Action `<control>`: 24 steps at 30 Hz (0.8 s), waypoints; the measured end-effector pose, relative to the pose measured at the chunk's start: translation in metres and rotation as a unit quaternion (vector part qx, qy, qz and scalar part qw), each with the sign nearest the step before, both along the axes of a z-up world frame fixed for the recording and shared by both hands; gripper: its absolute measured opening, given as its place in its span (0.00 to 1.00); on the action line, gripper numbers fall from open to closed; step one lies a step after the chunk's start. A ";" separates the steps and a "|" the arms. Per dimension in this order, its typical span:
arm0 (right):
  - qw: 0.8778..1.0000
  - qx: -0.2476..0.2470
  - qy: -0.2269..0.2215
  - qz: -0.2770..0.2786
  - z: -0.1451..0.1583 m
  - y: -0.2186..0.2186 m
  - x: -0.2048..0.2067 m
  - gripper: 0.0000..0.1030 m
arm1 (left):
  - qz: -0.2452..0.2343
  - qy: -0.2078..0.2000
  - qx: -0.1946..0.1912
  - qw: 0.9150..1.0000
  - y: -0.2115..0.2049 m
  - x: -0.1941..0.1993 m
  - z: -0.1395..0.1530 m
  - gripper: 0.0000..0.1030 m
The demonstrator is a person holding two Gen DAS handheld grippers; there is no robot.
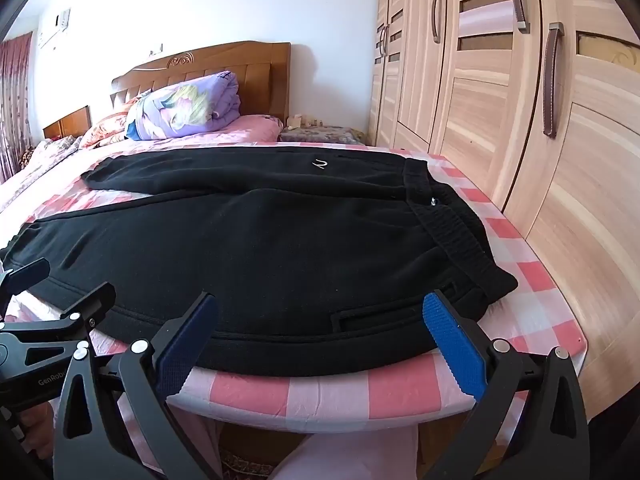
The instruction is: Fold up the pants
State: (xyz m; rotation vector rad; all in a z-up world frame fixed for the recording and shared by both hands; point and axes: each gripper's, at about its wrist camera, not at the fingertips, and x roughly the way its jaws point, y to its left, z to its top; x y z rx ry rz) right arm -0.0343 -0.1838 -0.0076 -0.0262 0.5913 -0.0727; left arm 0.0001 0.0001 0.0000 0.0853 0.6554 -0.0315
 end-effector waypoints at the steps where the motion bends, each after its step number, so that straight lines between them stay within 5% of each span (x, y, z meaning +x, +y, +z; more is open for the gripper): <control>1: 1.000 0.002 0.006 0.001 0.000 0.000 0.001 0.96 | 0.000 0.001 -0.003 1.000 0.000 0.000 0.000 0.99; 24: 1.000 0.012 0.013 0.002 -0.012 -0.002 -0.001 0.96 | 0.010 -0.001 -0.006 1.000 0.010 0.001 -0.005 0.99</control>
